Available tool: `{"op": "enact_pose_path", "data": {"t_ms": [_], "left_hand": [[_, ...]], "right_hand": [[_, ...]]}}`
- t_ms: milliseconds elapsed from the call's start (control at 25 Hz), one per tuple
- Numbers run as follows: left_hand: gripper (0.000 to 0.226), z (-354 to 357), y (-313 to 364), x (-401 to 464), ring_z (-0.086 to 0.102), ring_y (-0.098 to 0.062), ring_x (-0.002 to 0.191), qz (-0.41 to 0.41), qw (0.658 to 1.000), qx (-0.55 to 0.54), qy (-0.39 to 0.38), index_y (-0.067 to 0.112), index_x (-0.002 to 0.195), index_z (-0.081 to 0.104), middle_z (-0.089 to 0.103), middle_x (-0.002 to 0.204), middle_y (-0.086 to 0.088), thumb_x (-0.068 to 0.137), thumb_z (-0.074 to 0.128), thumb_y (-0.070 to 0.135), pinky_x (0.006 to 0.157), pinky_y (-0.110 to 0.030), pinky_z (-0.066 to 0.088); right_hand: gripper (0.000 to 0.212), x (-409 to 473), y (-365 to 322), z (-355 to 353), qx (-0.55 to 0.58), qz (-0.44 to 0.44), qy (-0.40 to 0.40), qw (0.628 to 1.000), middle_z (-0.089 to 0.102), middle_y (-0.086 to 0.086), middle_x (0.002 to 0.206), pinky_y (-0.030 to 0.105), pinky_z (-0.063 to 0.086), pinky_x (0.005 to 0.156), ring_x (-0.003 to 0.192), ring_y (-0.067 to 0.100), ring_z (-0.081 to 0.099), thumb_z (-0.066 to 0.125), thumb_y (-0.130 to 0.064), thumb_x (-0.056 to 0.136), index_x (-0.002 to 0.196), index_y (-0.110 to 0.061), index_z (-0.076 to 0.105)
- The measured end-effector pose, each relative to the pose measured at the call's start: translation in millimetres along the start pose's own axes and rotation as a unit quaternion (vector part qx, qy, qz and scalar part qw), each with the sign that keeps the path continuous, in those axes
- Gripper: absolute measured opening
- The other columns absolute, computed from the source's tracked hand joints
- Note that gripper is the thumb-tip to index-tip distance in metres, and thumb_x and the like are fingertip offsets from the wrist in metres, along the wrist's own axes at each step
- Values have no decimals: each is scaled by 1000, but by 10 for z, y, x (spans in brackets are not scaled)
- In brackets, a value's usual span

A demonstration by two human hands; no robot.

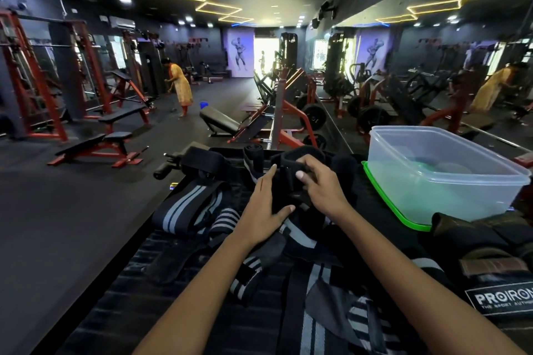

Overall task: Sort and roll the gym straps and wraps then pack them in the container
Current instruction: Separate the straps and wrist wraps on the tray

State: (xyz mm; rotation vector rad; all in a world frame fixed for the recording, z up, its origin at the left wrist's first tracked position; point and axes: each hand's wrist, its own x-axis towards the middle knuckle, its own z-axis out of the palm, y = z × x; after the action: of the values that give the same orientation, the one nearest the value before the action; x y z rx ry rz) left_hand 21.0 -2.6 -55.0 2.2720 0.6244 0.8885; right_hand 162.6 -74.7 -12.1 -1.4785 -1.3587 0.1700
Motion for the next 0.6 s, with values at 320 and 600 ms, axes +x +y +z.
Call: {"op": "enact_pose_path", "data": {"t_ms": [320,600], "left_hand": [[99,-7,339,-37,59,1,111,62,988,-113,84,33,150,13,57,126,9,78,77,10,92,-14,46],[75,-134,542,-42,58,13,96,69,975,-151,146,17,122,41,57,106,16,63,81,-8,76,-5,45]], "right_hand": [[11,-264,-307,-154,93,-72,-28,993,66,6,92,40,52,82,90,24,65,52,-5,95,98,-7,62],[10,-354,-367,-481,7,-86,255,963,64,6,89,27,54,70,81,6,61,58,-18,95,89,-13,64]]}}
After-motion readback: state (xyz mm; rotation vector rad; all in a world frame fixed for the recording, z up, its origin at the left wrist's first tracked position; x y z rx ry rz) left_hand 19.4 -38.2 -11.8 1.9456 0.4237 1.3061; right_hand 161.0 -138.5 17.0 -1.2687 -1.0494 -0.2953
